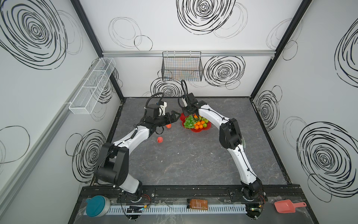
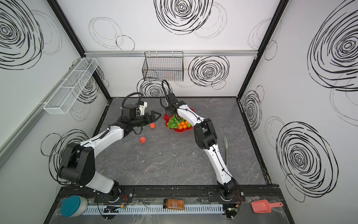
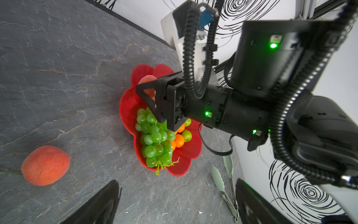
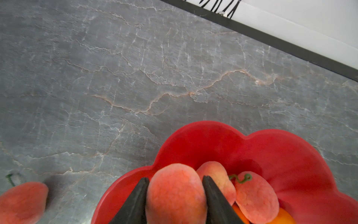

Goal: Place and organize the fake fruits in the fruit bowl

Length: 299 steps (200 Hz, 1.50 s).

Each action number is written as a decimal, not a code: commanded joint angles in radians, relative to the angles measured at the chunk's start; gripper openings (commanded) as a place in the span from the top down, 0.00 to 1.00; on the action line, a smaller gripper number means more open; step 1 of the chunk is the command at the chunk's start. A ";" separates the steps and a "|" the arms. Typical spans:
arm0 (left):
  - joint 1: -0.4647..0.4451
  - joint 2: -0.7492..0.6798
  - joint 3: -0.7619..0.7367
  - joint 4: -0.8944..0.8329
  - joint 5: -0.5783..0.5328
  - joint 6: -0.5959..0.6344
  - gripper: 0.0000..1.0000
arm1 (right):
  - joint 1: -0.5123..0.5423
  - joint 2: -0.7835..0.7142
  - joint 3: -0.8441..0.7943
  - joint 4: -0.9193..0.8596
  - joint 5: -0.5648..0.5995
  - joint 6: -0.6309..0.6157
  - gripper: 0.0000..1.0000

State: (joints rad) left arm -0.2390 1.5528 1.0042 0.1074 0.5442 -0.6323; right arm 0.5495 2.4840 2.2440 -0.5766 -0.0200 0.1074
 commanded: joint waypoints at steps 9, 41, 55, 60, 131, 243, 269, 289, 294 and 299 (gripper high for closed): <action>0.007 0.013 0.008 0.046 0.022 -0.004 0.04 | -0.006 0.019 0.028 -0.030 0.014 -0.019 0.54; 0.006 0.015 0.008 0.048 0.025 -0.004 0.04 | -0.008 0.026 0.028 -0.032 0.008 -0.019 0.52; 0.004 0.015 0.007 0.045 0.022 -0.008 0.04 | -0.008 0.030 0.028 -0.036 0.010 -0.019 0.52; 0.004 0.015 0.007 0.045 0.018 -0.007 0.04 | -0.008 0.030 0.028 -0.036 0.011 -0.019 0.51; -0.007 0.010 0.003 0.033 0.007 0.000 0.04 | -0.009 0.015 0.028 -0.040 -0.004 -0.014 0.47; -0.049 -0.121 -0.034 -0.040 -0.048 0.037 0.04 | -0.019 -0.151 0.003 -0.047 -0.021 0.001 0.34; -0.047 -0.195 -0.048 -0.110 -0.082 0.059 0.04 | -0.013 -0.218 -0.045 -0.030 -0.030 0.011 0.31; -0.038 -0.256 -0.060 -0.180 -0.114 0.063 0.04 | 0.001 -0.269 -0.097 -0.022 -0.032 0.026 0.32; -0.035 -0.273 -0.070 -0.194 -0.119 0.059 0.04 | 0.007 -0.284 -0.112 -0.020 -0.034 0.029 0.33; -0.031 -0.292 -0.081 -0.205 -0.125 0.056 0.04 | 0.012 -0.298 -0.132 -0.015 -0.035 0.034 0.33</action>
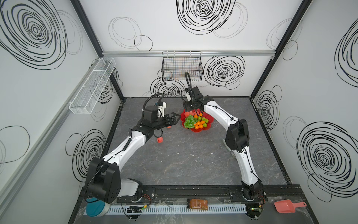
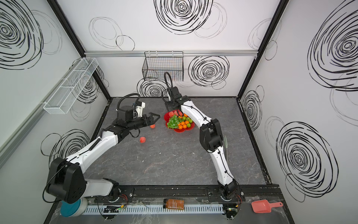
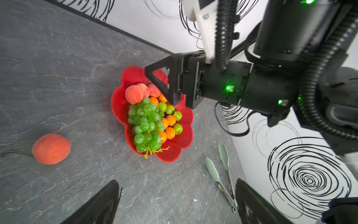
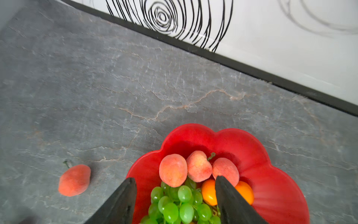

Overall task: Place and organize the fake fruits in the fruit bowl
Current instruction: 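Move the right gripper down over a peach on the table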

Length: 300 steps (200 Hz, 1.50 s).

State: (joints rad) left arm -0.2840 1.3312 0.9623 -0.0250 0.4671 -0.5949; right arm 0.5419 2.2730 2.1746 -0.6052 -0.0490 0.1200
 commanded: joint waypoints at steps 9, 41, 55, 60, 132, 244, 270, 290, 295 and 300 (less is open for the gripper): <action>0.023 -0.106 -0.064 -0.093 -0.060 0.011 0.04 | 0.032 -0.112 -0.099 0.018 -0.007 0.030 0.33; 0.062 -0.235 -0.151 -0.177 -0.077 0.001 0.04 | 0.092 -0.188 -0.215 0.015 0.001 0.067 0.35; 0.074 -0.300 -0.190 -0.213 -0.098 -0.003 0.04 | 0.126 -0.224 -0.284 0.035 0.014 0.082 0.35; 0.076 -0.323 -0.203 -0.225 -0.110 -0.007 0.04 | 0.141 -0.239 -0.316 0.054 0.017 0.087 0.35; 0.133 -0.607 -0.399 -0.323 -0.229 -0.140 0.04 | 0.313 -0.310 -0.615 0.285 -0.033 0.239 0.36; 0.395 -0.644 -0.433 -0.320 -0.100 -0.127 0.04 | 0.376 -0.052 -0.375 0.220 -0.106 0.228 0.32; 0.486 -0.636 -0.438 -0.322 -0.040 -0.106 0.04 | 0.391 -0.001 -0.302 0.193 -0.126 0.218 0.32; 0.501 -0.623 -0.434 -0.322 -0.030 -0.098 0.04 | 0.402 0.046 -0.237 0.159 -0.131 0.215 0.32; 0.503 -0.622 -0.436 -0.319 -0.027 -0.101 0.04 | 0.403 0.060 -0.219 0.149 -0.133 0.214 0.32; 0.504 -0.622 -0.437 -0.315 -0.023 -0.104 0.04 | 0.404 0.072 -0.202 0.139 -0.135 0.212 0.32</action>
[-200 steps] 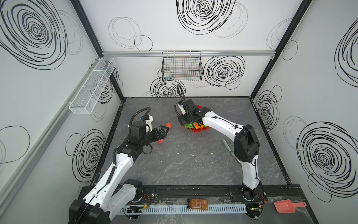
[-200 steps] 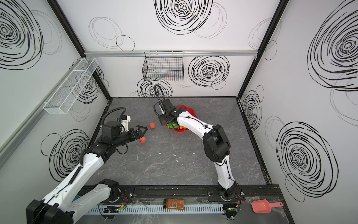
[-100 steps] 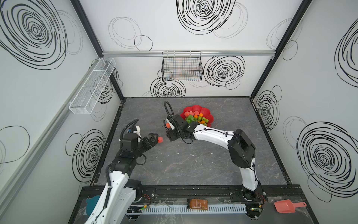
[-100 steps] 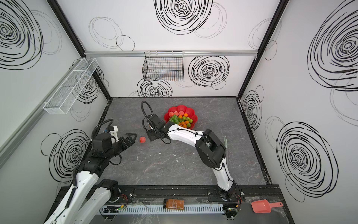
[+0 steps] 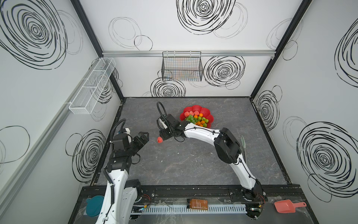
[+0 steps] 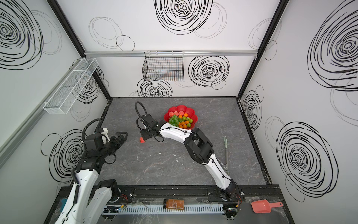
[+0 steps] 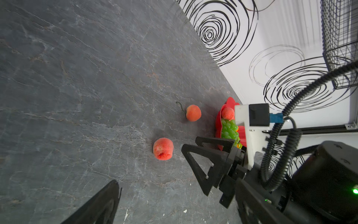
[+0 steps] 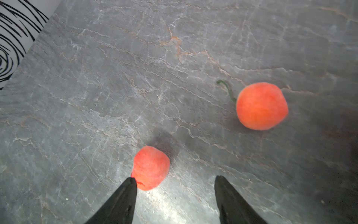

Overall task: Place and organize the fake fruits in the fruit bowl
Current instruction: 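Move the right gripper down over a peach on the table, then close the right gripper on the peach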

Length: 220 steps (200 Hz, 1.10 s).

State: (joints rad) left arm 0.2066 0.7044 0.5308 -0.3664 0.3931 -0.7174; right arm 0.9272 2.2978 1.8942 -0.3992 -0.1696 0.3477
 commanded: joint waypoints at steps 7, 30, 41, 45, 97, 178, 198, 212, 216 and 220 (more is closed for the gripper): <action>0.016 0.004 -0.008 0.029 0.054 0.016 0.04 | 0.024 0.062 0.099 -0.079 -0.016 -0.017 0.32; 0.019 0.001 -0.009 0.028 0.053 0.018 0.04 | 0.030 0.109 0.167 -0.118 -0.017 -0.027 0.32; 0.019 0.001 -0.012 0.029 0.056 0.017 0.04 | 0.030 0.128 0.193 -0.133 -0.022 -0.033 0.32; 0.019 0.001 -0.012 0.030 0.057 0.016 0.04 | 0.031 0.136 0.199 -0.138 -0.027 -0.035 0.32; 0.023 0.001 -0.018 0.042 0.064 0.009 0.04 | 0.035 0.196 0.256 -0.172 -0.060 -0.061 0.33; 0.024 -0.002 -0.029 0.050 0.078 -0.001 0.04 | 0.036 0.216 0.259 -0.175 -0.057 -0.064 0.40; 0.024 -0.001 -0.029 0.053 0.078 -0.001 0.04 | 0.036 0.218 0.260 -0.179 -0.054 -0.064 0.42; 0.025 0.000 -0.031 0.054 0.080 -0.002 0.04 | 0.036 0.218 0.257 -0.181 -0.052 -0.063 0.44; 0.025 0.002 -0.031 0.056 0.080 -0.002 0.04 | 0.036 0.217 0.257 -0.181 -0.053 -0.063 0.44; 0.024 0.001 -0.032 0.056 0.080 -0.002 0.04 | 0.037 0.217 0.257 -0.182 -0.053 -0.064 0.45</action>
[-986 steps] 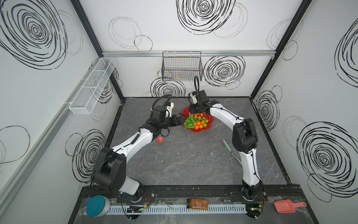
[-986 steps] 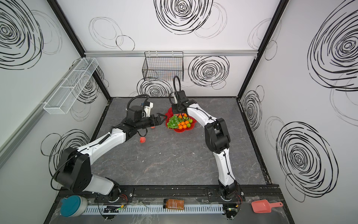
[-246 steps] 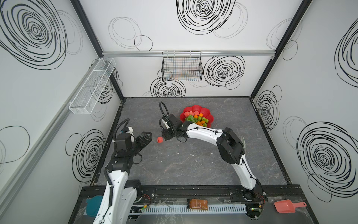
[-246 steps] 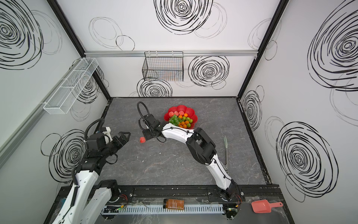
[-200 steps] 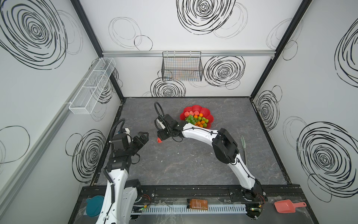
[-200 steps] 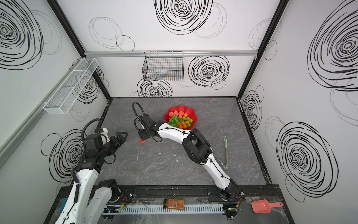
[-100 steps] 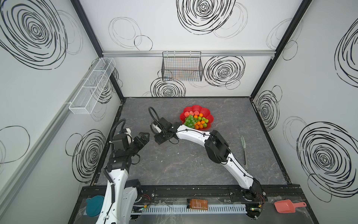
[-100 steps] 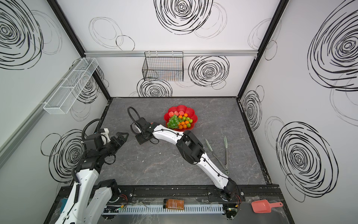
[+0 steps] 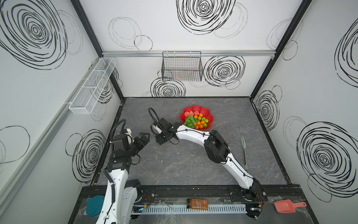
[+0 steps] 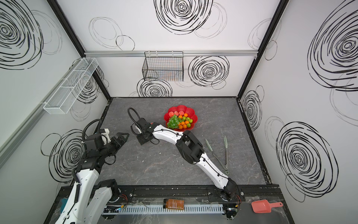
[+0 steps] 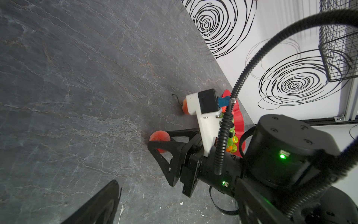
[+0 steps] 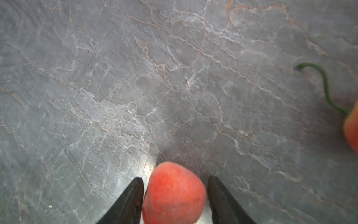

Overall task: Place and organize the fake fruits in the fruit bowl
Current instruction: 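Close the right gripper on the peach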

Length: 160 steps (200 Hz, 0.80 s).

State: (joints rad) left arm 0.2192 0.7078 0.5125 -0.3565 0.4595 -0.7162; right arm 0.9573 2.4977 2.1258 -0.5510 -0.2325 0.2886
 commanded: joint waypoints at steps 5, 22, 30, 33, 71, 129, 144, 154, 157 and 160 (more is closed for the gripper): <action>0.012 -0.001 -0.014 0.048 0.014 -0.003 0.04 | 0.006 0.017 0.025 -0.029 0.010 -0.004 0.45; 0.012 0.001 -0.015 0.051 0.017 -0.004 0.04 | 0.007 0.016 0.025 -0.029 0.010 -0.002 0.46; 0.012 0.003 -0.017 0.054 0.023 -0.003 0.04 | 0.006 0.014 0.025 -0.031 0.010 0.000 0.48; 0.012 0.004 -0.016 0.055 0.024 -0.003 0.04 | 0.007 0.013 0.025 -0.031 0.011 0.001 0.48; 0.011 0.018 -0.025 0.076 0.058 0.001 0.04 | 0.003 -0.009 0.019 -0.034 -0.003 0.015 0.51; -0.019 0.064 -0.015 0.122 0.128 0.013 0.04 | -0.005 -0.132 -0.112 0.001 -0.027 0.023 0.53; -0.056 0.070 0.001 0.119 0.118 0.029 0.04 | -0.009 -0.209 -0.219 0.047 -0.032 0.024 0.54; -0.087 0.074 0.010 0.122 0.106 0.038 0.04 | -0.012 -0.271 -0.314 0.095 -0.042 0.033 0.54; -0.098 0.075 0.012 0.124 0.102 0.039 0.04 | -0.014 -0.292 -0.342 0.113 -0.045 0.036 0.54; -0.109 0.077 0.013 0.126 0.099 0.041 0.04 | -0.015 -0.313 -0.375 0.128 -0.049 0.041 0.54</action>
State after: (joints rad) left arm 0.1699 0.7765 0.4957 -0.2848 0.5564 -0.7082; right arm 0.9520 2.3535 1.9026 -0.5163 -0.2630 0.3099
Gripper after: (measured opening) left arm 0.960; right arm 0.459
